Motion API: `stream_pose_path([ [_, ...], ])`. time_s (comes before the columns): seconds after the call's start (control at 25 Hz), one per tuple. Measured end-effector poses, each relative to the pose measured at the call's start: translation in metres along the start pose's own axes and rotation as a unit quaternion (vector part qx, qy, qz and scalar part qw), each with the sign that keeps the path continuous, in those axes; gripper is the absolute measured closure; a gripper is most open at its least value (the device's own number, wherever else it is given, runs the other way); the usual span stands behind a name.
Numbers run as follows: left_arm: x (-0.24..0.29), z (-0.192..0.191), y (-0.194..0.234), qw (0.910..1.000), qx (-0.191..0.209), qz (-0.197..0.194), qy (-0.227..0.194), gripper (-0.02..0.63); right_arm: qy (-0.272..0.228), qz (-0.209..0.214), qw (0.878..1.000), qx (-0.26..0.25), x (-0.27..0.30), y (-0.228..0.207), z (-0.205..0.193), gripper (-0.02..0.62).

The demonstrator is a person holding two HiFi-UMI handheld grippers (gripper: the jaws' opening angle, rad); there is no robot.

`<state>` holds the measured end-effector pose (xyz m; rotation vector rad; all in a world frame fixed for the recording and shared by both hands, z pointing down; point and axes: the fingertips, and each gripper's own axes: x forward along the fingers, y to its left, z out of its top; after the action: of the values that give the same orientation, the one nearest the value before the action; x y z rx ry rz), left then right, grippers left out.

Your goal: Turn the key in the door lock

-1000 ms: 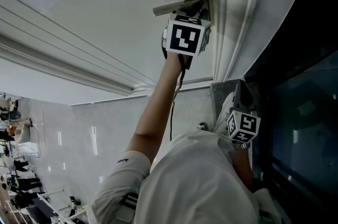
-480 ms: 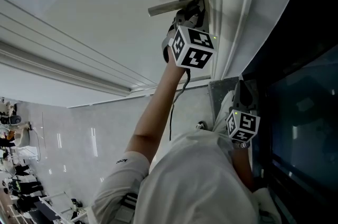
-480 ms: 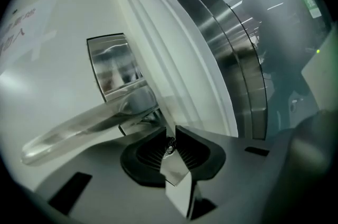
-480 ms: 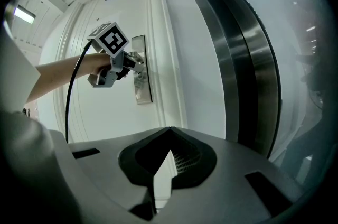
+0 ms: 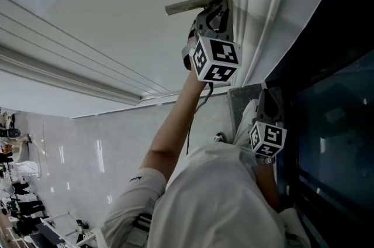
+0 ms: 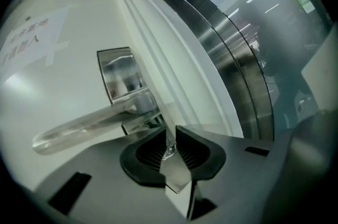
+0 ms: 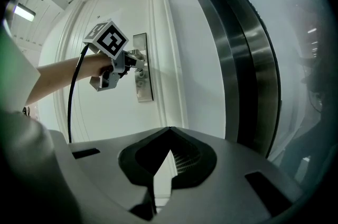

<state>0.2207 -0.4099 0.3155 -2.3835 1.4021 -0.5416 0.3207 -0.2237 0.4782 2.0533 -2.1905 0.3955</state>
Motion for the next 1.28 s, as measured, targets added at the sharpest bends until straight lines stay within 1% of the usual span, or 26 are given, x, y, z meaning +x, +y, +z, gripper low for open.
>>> stream_pose_path([
  [0.08,-0.005,0.004,-0.001,0.9999,0.007,0.009,-0.011,0.541,0.001,0.0,1.0,-0.001,0.0,0.001,0.0,0.603],
  [0.16,-0.008,0.005,-0.005,0.9999,-0.005,-0.002,-0.013,0.541,0.001,-0.001,1.0,-0.002,-0.001,0.002,0.001,0.603],
  [0.2,-0.011,0.005,-0.005,0.9996,-0.022,-0.007,-0.016,0.541,0.0,-0.001,1.0,-0.003,-0.002,0.003,0.001,0.603],
  [0.24,-0.014,0.005,-0.004,0.9985,-0.048,-0.012,-0.022,0.541,0.0,0.0,1.0,-0.004,-0.003,0.004,0.001,0.603],
  [0.28,-0.018,0.005,-0.001,0.9958,-0.085,-0.019,-0.029,0.541,0.001,0.0,1.0,-0.006,-0.003,0.005,0.001,0.603],
  [0.32,-0.022,0.005,0.002,0.9901,-0.132,-0.029,-0.036,0.541,0.002,0.001,1.0,-0.008,-0.004,0.006,0.0,0.603],
  [0.36,-0.025,0.005,0.005,0.981,-0.184,-0.043,-0.043,0.541,0.003,0.002,1.0,-0.01,-0.005,0.007,0.0,0.603],
  [0.4,-0.028,0.004,0.007,0.9694,-0.234,-0.056,-0.05,0.541,0.004,0.003,1.0,-0.012,-0.005,0.009,0.0,0.603],
  [0.44,-0.029,0.003,0.009,0.9579,-0.274,-0.065,-0.056,0.541,0.005,0.004,1.0,-0.014,-0.006,0.01,-0.001,0.603],
  [0.48,-0.031,0.002,0.011,0.9488,-0.302,-0.069,-0.062,0.541,0.006,0.005,1.0,-0.016,-0.007,0.012,-0.002,0.603],
  [0.56,-0.035,0.001,0.015,0.9348,-0.34,-0.068,-0.078,0.541,0.008,0.007,1.0,-0.02,-0.008,0.015,-0.003,0.603],
  [0.6,-0.036,0.001,0.016,0.9242,-0.365,-0.072,-0.088,0.539,0.01,0.008,1.0,-0.022,-0.008,0.016,-0.003,0.603],
  [0.64,-0.037,0.001,0.017,0.907,-0.401,-0.08,-0.1,0.526,0.011,0.008,1.0,-0.023,-0.009,0.017,-0.004,0.603],
  [0.68,-0.038,0.0,0.018,0.8818,-0.449,-0.092,-0.112,0.505,0.012,0.007,1.0,-0.025,-0.01,0.017,-0.004,0.603],
  [0.72,-0.038,-0.001,0.019,0.8494,-0.502,-0.105,-0.123,0.486,0.013,0.006,1.0,-0.026,-0.01,0.017,-0.005,0.603],
  [0.8,-0.037,-0.008,0.023,0.7782,-0.601,-0.12,-0.137,0.468,0.016,0.004,0.999,-0.03,-0.012,0.017,-0.007,0.603],
  [0.84,-0.037,-0.012,0.024,0.7473,-0.638,-0.121,-0.143,0.466,0.019,0.003,0.999,-0.032,-0.012,0.017,-0.007,0.603],
  [0.88,-0.037,-0.016,0.026,0.721,-0.667,-0.117,-0.147,0.466,0.021,0.002,0.999,-0.034,-0.013,0.016,-0.008,0.603],
  [0.92,-0.036,-0.02,0.027,0.6983,-0.69,-0.111,-0.153,0.466,0.023,0.001,0.999,-0.036,-0.013,0.016,-0.009,0.603],
  [0.96,-0.035,-0.023,0.028,0.6783,-0.71,-0.106,-0.158,0.466,0.025,0.0,0.999,-0.038,-0.014,0.015,-0.01,0.603],
  [1.0,-0.034,-0.024,0.029,0.6616,-0.724,-0.102,-0.164,0.466,0.027,-0.001,0.999,-0.04,-0.014,0.015,-0.01,0.603],
  [1.12,-0.027,-0.029,0.024,0.623,-0.758,-0.095,-0.168,0.466,0.03,-0.005,0.999,-0.045,-0.014,0.012,-0.01,0.603],
  [1.2,-0.021,-0.033,0.019,0.5957,-0.78,-0.093,-0.166,0.466,0.033,-0.007,0.998,-0.047,-0.013,0.01,-0.01,0.603],
  [1.24,-0.019,-0.035,0.018,0.5861,-0.787,-0.091,-0.169,0.466,0.034,-0.008,0.998,-0.049,-0.012,0.009,-0.01,0.603],
  [1.28,-0.018,-0.036,0.019,0.5814,-0.79,-0.086,-0.175,0.466,0.035,-0.008,0.998,-0.05,-0.011,0.008,-0.01,0.603],
])
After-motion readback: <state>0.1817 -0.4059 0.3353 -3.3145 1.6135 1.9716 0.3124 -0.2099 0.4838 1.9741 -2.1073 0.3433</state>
